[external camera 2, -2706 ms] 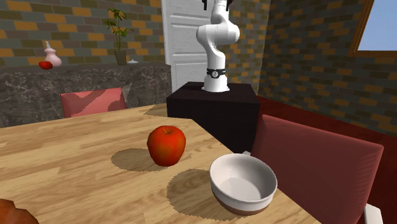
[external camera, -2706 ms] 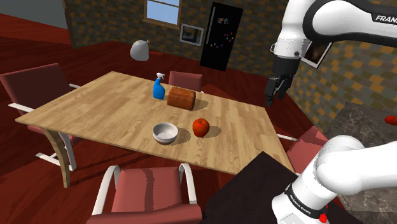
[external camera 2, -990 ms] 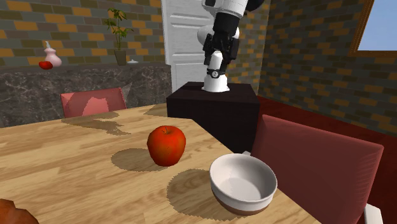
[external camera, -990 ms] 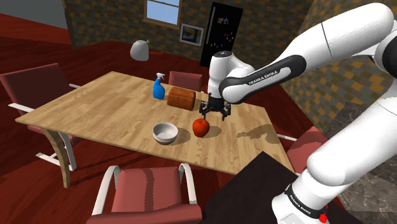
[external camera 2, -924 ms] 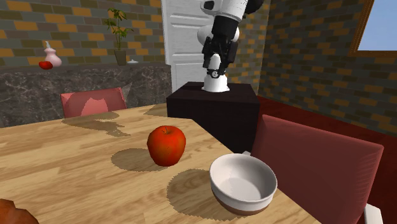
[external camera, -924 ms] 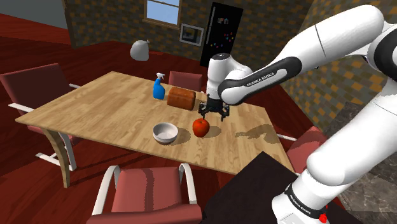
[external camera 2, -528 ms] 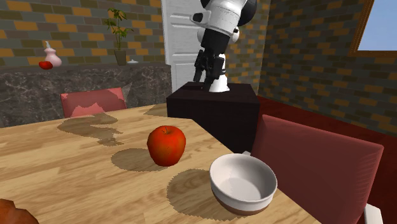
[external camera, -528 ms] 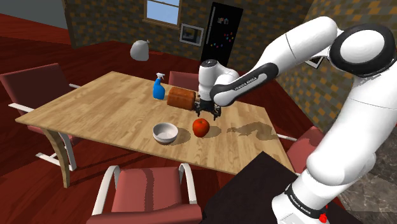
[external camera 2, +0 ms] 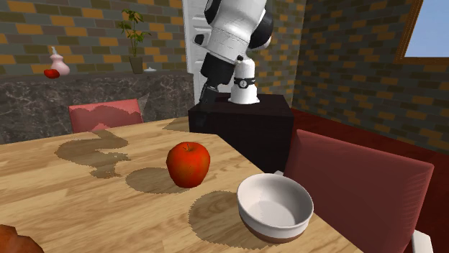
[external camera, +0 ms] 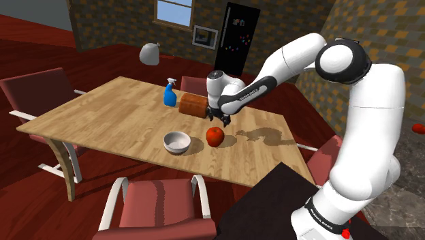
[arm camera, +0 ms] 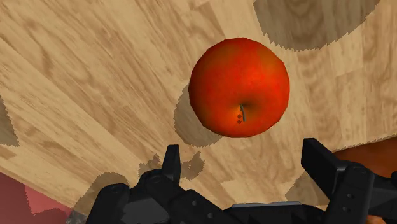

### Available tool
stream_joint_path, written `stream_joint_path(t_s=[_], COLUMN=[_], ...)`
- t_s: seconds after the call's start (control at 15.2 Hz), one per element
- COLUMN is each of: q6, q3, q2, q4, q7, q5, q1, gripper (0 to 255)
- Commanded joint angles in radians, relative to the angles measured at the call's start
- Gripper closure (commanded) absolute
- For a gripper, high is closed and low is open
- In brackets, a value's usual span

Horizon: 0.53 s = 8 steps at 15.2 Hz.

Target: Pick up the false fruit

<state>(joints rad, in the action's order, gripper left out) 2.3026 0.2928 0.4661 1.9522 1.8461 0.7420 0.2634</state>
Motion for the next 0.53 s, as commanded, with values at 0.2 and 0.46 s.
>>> stream_joint_path(t_s=[0.2, 0.46], q6=[0.004, 0.03], q3=[-0.053, -0.067], q2=[0.103, 0.143], q4=[-0.097, -0.105], q7=[0.094, 0.121], q5=[0.046, 0.07], q1=[-0.021, -0.03], gripper=[0, 0])
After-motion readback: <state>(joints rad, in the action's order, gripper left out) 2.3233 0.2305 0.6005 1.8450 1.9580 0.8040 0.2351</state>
